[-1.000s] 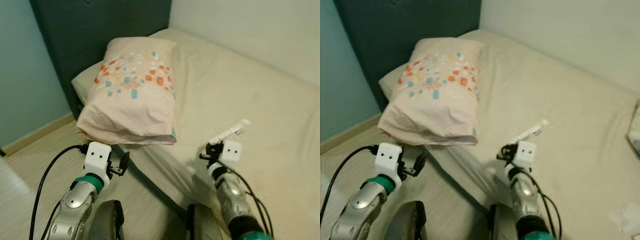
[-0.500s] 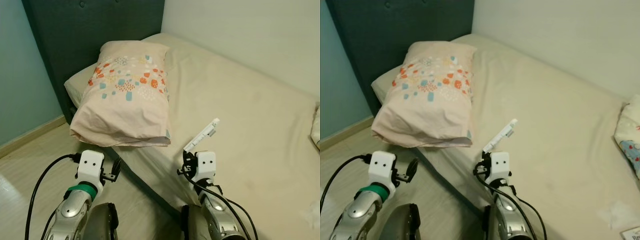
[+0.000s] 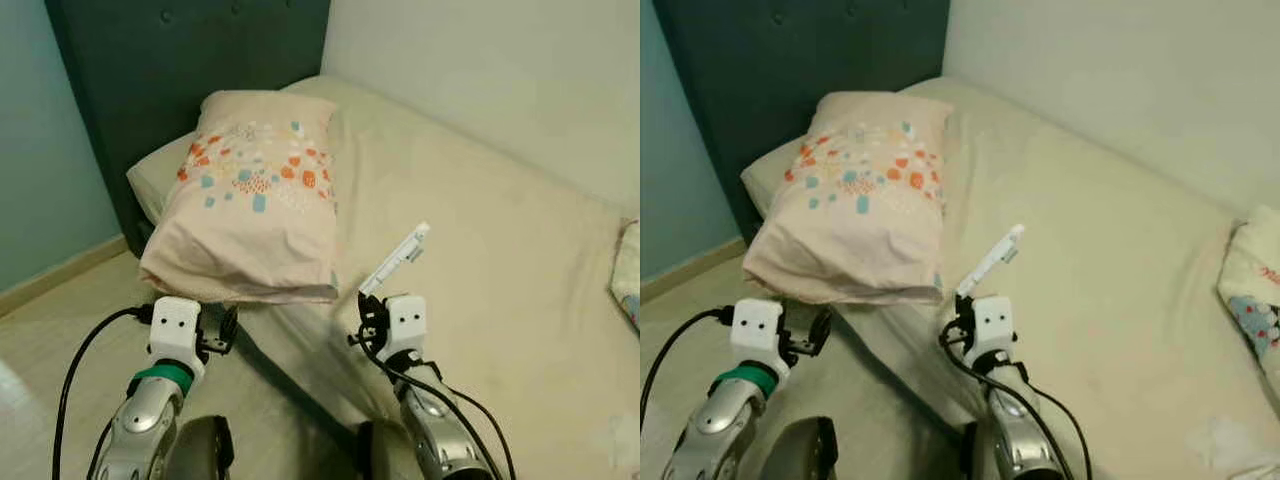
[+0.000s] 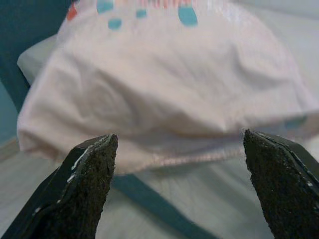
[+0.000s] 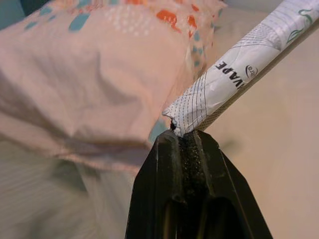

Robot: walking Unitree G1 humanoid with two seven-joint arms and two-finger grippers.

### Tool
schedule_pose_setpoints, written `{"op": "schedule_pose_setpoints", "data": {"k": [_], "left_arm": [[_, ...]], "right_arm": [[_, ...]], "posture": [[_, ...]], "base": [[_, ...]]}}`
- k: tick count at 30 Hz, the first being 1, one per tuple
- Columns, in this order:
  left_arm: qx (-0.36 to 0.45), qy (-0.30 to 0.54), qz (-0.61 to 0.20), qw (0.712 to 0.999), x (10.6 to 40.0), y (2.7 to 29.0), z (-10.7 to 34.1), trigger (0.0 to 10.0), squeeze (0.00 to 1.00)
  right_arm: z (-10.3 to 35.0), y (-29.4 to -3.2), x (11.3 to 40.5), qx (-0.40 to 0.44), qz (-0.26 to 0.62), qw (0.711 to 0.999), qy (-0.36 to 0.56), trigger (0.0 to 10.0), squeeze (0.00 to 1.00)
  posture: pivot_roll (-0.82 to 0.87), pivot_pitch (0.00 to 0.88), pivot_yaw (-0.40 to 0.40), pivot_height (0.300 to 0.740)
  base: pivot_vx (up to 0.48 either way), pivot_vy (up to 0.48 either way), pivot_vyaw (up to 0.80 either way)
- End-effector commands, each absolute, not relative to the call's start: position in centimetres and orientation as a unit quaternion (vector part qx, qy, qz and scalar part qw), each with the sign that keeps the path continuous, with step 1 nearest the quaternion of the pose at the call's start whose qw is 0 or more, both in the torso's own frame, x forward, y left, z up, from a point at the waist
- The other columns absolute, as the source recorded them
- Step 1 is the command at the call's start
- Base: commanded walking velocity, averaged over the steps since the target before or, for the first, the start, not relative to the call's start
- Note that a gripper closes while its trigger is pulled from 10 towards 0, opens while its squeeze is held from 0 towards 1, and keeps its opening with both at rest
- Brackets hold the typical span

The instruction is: Clean up the room

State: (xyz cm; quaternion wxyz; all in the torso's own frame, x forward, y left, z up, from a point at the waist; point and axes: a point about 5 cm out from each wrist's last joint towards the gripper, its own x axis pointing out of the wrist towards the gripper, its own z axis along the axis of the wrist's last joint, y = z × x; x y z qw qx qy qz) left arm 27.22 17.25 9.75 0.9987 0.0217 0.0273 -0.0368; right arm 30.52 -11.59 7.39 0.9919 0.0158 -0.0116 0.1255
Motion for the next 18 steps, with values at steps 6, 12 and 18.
{"op": "schedule_pose_setpoints", "data": {"k": [6, 12, 18], "left_arm": [[0.021, 0.029, -0.044, 0.998, 27.25, 16.56, 9.44, 10.0, 0.00], [0.028, 0.026, -0.041, 0.998, 27.38, 16.71, 9.49, 10.0, 0.00], [0.027, 0.024, -0.041, 0.999, 27.47, 16.60, 9.61, 10.0, 0.00]], "right_arm": [[7.25, -11.67, 30.61, 0.024, 0.122, 0.992, -0.002, 10.0, 0.00], [7.40, -11.48, 30.66, 0.024, 0.127, 0.992, -0.002, 10.0, 0.00], [7.37, -11.58, 30.74, 0.032, 0.117, 0.993, 0.001, 10.0, 0.00]], "posture": [[0.14, 0.000, -0.098, 0.630], [0.14, 0.000, -0.093, 0.650], [0.14, 0.000, -0.083, 0.675]], "base": [[0.000, 0.000, 0.00], [0.000, 0.000, 0.00], [0.000, 0.000, 0.00]]}}
